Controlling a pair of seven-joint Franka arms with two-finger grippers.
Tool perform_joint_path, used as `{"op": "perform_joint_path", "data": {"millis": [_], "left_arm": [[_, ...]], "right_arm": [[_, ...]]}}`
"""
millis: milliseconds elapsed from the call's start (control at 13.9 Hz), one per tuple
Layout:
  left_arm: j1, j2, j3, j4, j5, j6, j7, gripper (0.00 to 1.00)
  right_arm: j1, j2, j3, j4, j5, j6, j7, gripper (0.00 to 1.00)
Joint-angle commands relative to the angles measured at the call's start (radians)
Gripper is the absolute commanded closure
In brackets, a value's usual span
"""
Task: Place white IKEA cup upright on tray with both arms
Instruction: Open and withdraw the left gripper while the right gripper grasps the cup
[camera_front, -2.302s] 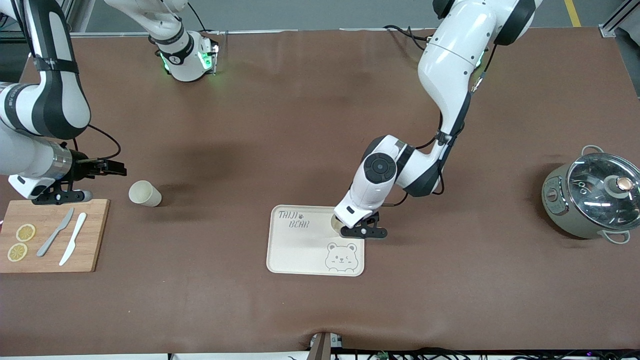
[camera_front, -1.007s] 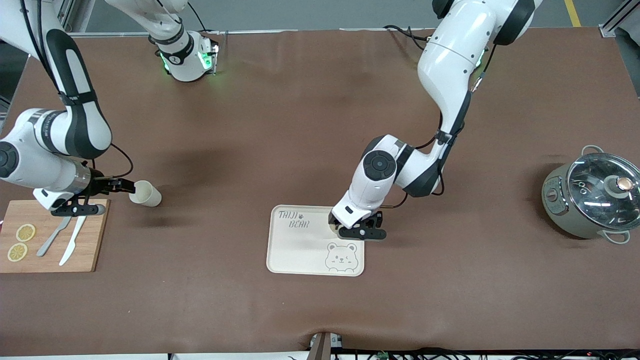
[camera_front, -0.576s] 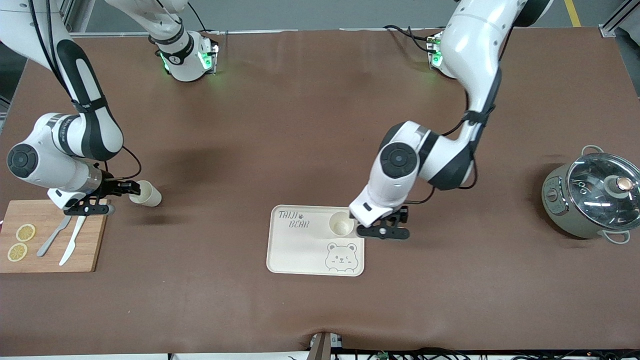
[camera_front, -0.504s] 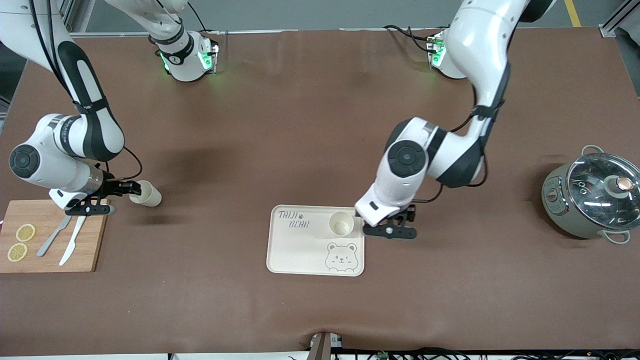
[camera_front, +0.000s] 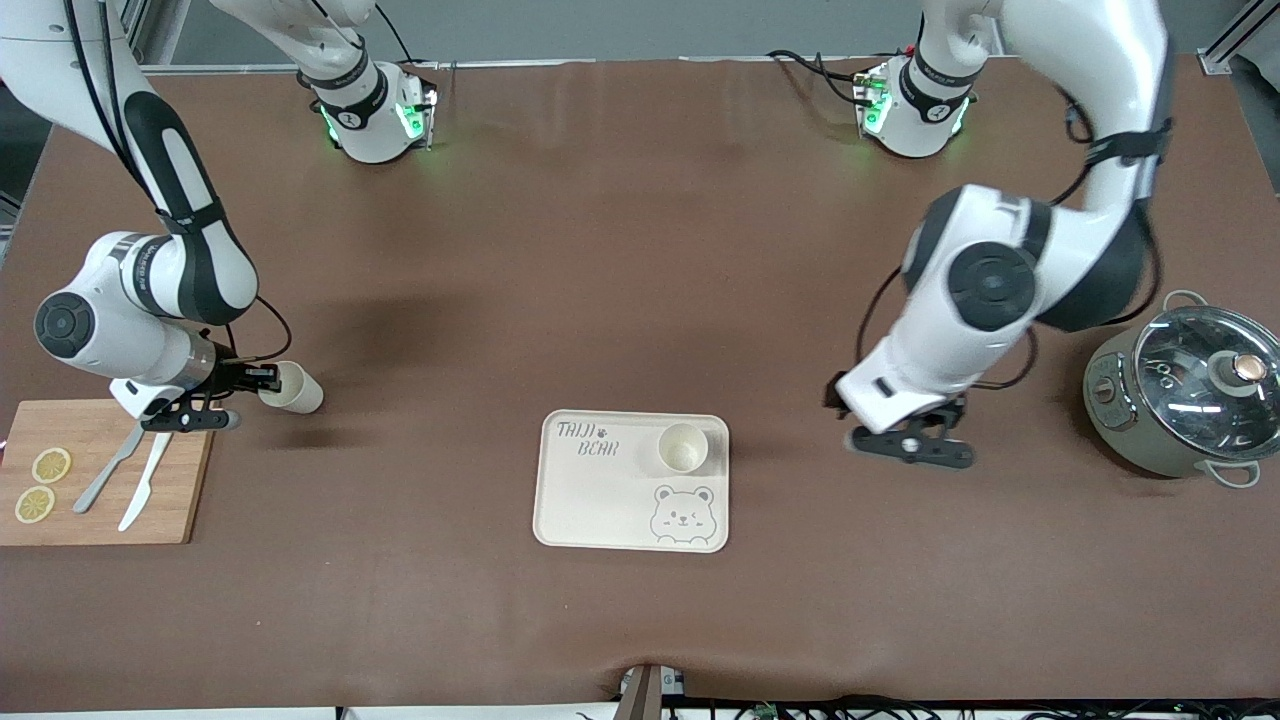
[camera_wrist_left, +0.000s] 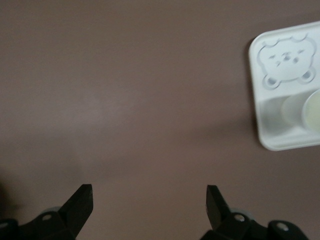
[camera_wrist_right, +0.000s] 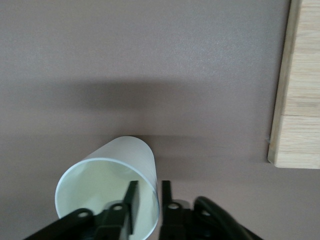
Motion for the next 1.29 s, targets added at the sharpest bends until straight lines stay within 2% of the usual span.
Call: {"op": "perform_joint_path", "data": {"millis": [0, 216, 432, 863, 1223], "left_arm": [[0.077, -0.102, -0.006, -0.07, -0.025, -0.055, 0.107, 0.0], [0.13, -0.162, -0.008, -0.125, -0.028, -0.061, 0.146, 0.0], [0.182, -0.236, -0.008, -0.193, -0.053, -0.058, 0.181, 0.0], [0.229, -0.385, -0.006, -0.32, -0.073, -0.058, 0.203, 0.0], [0.245, -0.468, -0.006, -0.368, -0.087, -0.083, 0.181, 0.0]], "right_arm": [[-0.013, -0.005, 0.012, -0.005, -0.006, -0.003, 0.004, 1.0], [-0.008, -0.01, 0.015, 0.004, -0.001, -0.033, 0.013, 1.0], [0.008, -0.013, 0.018, 0.097, 0.002, -0.209, 0.013, 1.0], [0.054, -0.014, 0.018, 0.22, 0.008, -0.383, 0.014, 1.0], [0.18, -0.013, 0.02, 0.304, 0.01, -0.449, 0.221, 1.0]]}}
